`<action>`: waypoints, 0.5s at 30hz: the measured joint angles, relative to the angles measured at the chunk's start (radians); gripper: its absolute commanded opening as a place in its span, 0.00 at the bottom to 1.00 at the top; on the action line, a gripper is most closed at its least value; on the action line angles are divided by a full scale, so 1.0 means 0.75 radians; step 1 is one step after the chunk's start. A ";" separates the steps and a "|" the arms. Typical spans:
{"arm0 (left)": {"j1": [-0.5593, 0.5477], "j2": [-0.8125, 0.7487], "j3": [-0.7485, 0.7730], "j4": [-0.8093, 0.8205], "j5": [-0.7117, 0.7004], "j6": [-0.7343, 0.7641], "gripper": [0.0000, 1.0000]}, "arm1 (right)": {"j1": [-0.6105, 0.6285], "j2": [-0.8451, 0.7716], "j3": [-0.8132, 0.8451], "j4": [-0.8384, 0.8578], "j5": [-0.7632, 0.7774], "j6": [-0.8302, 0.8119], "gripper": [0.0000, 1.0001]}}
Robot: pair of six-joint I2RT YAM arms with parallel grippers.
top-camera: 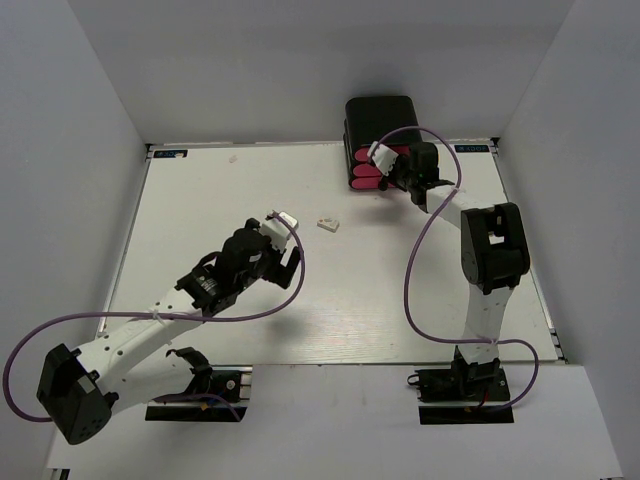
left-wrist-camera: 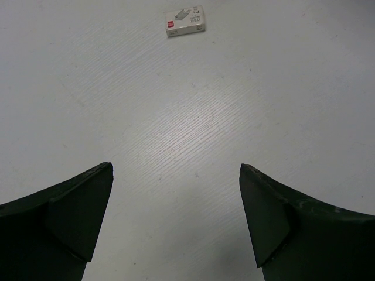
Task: Sort the stationery into containers
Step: Close the drawer at the center of the board.
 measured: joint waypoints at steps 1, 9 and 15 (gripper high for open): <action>0.000 0.001 -0.001 0.001 0.001 0.000 0.98 | 0.001 0.000 0.000 0.008 0.000 0.002 0.00; 0.000 0.006 -0.019 0.010 -0.007 0.000 0.98 | 0.001 0.000 -0.012 0.080 0.006 0.027 0.00; 0.000 0.006 -0.032 0.012 -0.016 0.001 1.00 | 0.001 0.000 -0.033 0.118 0.022 0.035 0.00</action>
